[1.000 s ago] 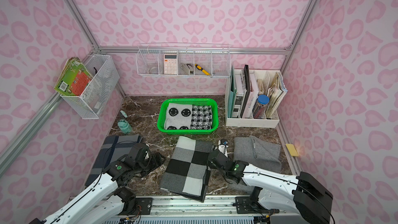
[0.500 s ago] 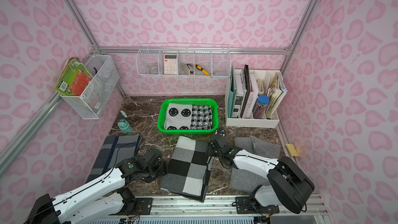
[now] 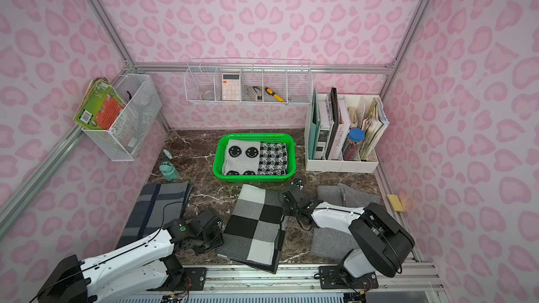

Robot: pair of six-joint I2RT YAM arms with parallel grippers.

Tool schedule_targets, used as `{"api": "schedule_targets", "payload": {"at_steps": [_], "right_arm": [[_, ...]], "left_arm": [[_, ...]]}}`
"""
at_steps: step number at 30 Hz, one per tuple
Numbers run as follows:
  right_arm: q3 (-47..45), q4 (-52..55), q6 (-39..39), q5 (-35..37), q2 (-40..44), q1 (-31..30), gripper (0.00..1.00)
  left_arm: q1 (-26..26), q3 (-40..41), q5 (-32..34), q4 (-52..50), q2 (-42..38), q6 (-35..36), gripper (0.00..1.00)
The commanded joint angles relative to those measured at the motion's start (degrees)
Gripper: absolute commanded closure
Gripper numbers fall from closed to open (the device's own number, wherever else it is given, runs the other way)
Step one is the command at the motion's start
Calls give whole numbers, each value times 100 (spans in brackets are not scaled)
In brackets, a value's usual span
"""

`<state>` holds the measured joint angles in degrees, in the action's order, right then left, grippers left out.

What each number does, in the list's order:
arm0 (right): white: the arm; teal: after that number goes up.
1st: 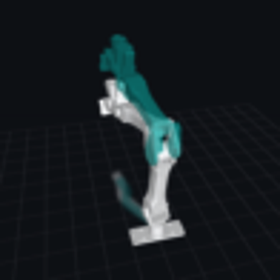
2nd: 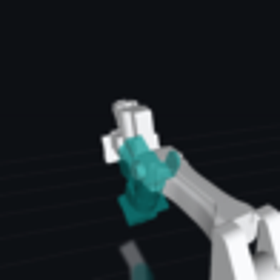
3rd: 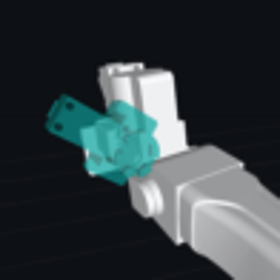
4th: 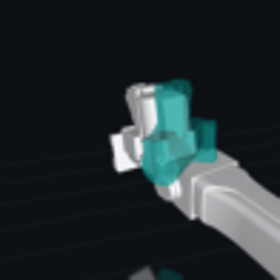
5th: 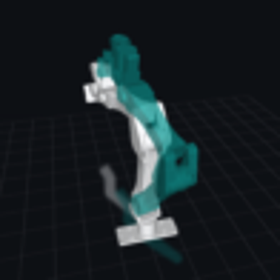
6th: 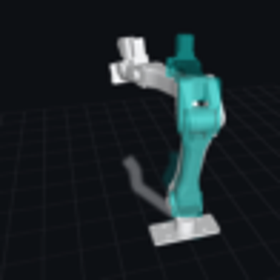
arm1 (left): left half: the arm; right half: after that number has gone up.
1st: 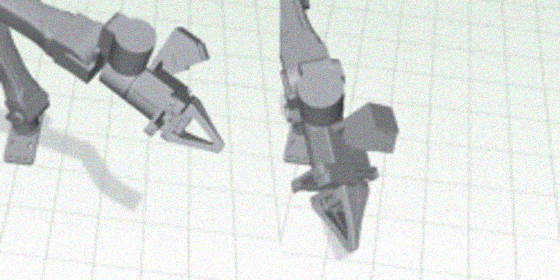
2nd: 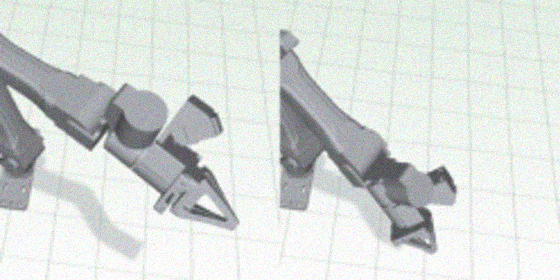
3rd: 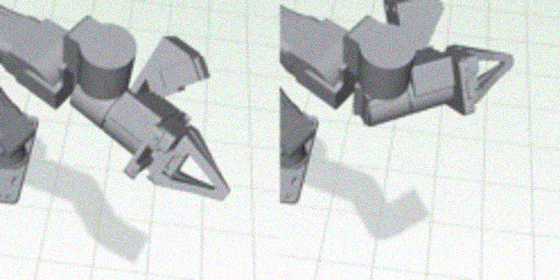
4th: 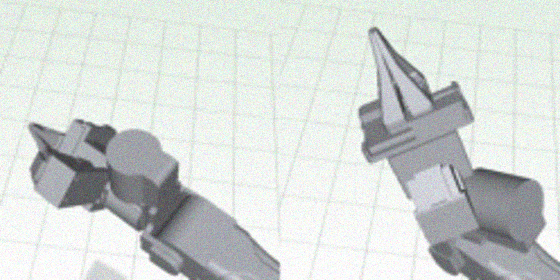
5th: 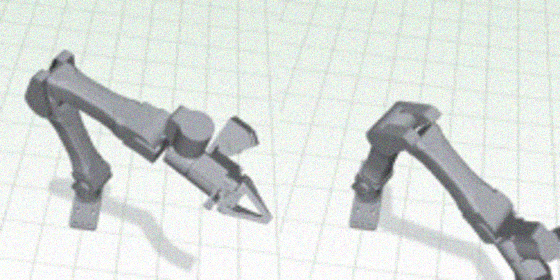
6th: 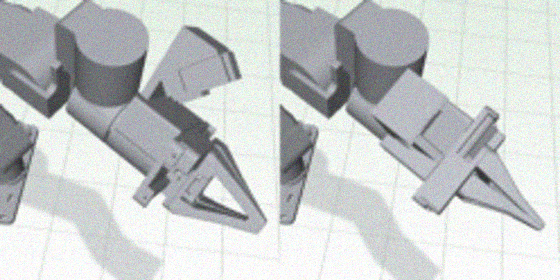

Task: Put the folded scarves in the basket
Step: Adjust the scarf at the center of the board.

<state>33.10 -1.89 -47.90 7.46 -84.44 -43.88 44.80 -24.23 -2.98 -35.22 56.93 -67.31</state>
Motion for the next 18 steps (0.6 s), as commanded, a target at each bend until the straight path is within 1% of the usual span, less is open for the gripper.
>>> {"api": "schedule_targets", "payload": {"at_steps": [1,2,3,5,6,10,12,15,18], "right_arm": [[-81,43,-44,65,96,-5,91],[-137,57,-51,92,164,-7,98],[-198,65,-53,110,237,-7,100],[-417,67,-116,150,453,-7,100],[-540,45,-159,147,561,0,100],[-977,194,-386,132,1096,-47,100],[-1138,311,-507,195,1419,-152,100],[-1309,448,-699,375,1855,-344,100],[-1419,546,-858,469,2219,-507,100]], "left_arm": [[4,-40,52,230,296,8,90],[12,-60,84,313,441,23,98],[12,-81,129,400,560,70,100],[9,-255,316,397,825,107,100],[11,-414,458,228,934,6,100],[-45,-1230,879,-215,1645,498,100],[-155,-1643,866,-223,2046,759,100],[-352,-2053,658,-14,2569,1076,100],[-462,-2438,629,24,2956,1231,100]]}}
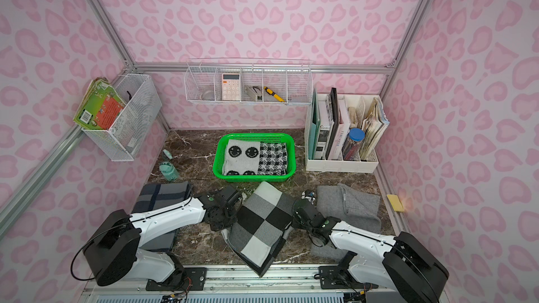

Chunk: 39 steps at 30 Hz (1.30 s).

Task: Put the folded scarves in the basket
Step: Adjust the scarf at the center of the board.

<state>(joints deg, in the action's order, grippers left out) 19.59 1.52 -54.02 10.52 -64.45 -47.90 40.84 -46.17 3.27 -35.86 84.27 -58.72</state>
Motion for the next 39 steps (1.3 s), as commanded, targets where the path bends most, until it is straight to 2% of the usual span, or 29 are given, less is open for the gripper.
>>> {"api": "schedule_targets", "payload": {"at_steps": [1,5,8,10,14,17,21,24,29,39], "right_arm": [[-107,208,-262,193,321,-150,100],[-310,105,-302,223,735,-266,99],[-401,139,-302,239,975,-318,91],[-424,230,-255,272,1083,-333,76],[-339,346,29,323,1247,-333,50],[-153,500,291,533,1325,-333,39],[100,759,673,623,1474,-217,31],[203,771,1009,389,1524,70,27],[405,729,1489,-55,1322,510,26],[885,257,2027,-664,330,835,26]], "left_arm": [[-97,-323,-17,128,291,391,100],[-196,-583,118,74,298,458,100],[-339,-635,294,-17,66,449,100],[-427,-597,327,0,-136,432,87],[-462,-538,402,-5,-472,449,45],[-458,-541,585,-218,-716,336,37],[-461,-448,842,-564,-1223,49,33],[-458,-327,975,-889,-1651,-197,31],[-436,-37,629,-1090,-2176,-525,30],[-44,641,393,-1186,-3090,-1229,29]]}}
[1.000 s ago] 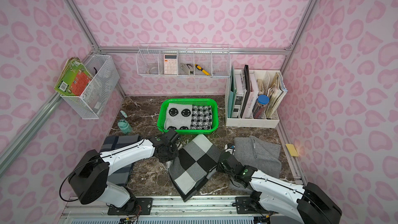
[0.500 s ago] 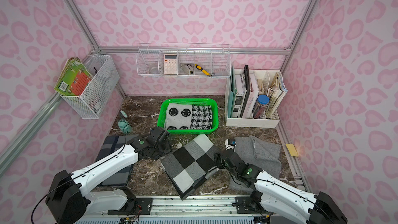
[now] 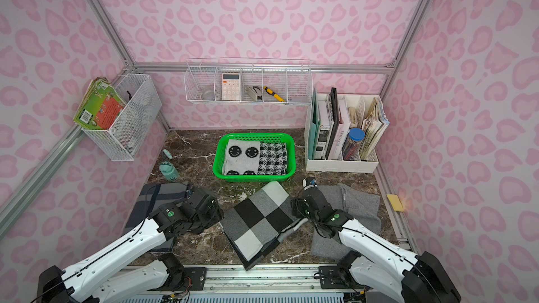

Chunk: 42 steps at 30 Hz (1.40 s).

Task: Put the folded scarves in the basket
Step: Adjust the scarf at the center of the board.

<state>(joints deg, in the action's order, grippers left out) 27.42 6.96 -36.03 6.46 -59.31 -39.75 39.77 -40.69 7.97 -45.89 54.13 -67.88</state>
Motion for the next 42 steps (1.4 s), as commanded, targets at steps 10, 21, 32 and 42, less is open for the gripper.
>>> {"api": "schedule_targets", "payload": {"at_steps": [10,21,32,42], "right_arm": [[481,-417,302,-381,-1093,105,29],[722,-469,369,-562,-1712,182,31],[700,-464,318,-493,-1764,203,33],[731,-599,257,-541,-2073,220,34]], "left_arm": [[302,692,-233,195,-280,-803,29],[409,1086,-327,500,-346,-1032,27],[486,1333,-419,869,-354,-1231,28],[541,1697,-397,953,-595,-1544,32]]}}
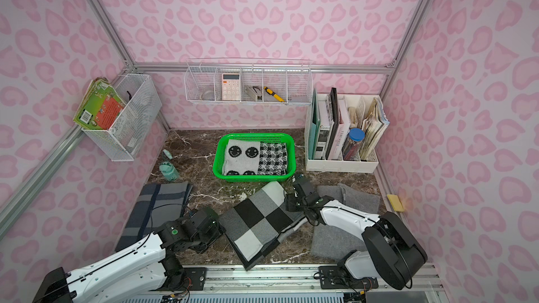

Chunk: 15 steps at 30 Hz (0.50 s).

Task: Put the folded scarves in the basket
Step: Adjust the scarf at the center of the board.

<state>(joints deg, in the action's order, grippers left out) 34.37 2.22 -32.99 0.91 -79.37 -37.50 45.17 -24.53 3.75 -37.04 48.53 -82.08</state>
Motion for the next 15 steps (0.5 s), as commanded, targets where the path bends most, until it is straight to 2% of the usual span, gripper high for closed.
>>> {"api": "schedule_targets", "payload": {"at_steps": [1,9,12,15], "right_arm": [[20,-142,-49,20,-101,-4,35],[-156,-209,-117,59,-244,-3,45],[-258,-198,-173,68,-253,-33,53],[-383,-149,-295,128,-204,-105,54]], "left_arm": [[9,132,20,172,-25,-132,32],[4,90,-207,1292,741,13,42],[1,-78,-156,1421,1153,62,50],[-1,-127,-70,1627,1494,120,52]]}}
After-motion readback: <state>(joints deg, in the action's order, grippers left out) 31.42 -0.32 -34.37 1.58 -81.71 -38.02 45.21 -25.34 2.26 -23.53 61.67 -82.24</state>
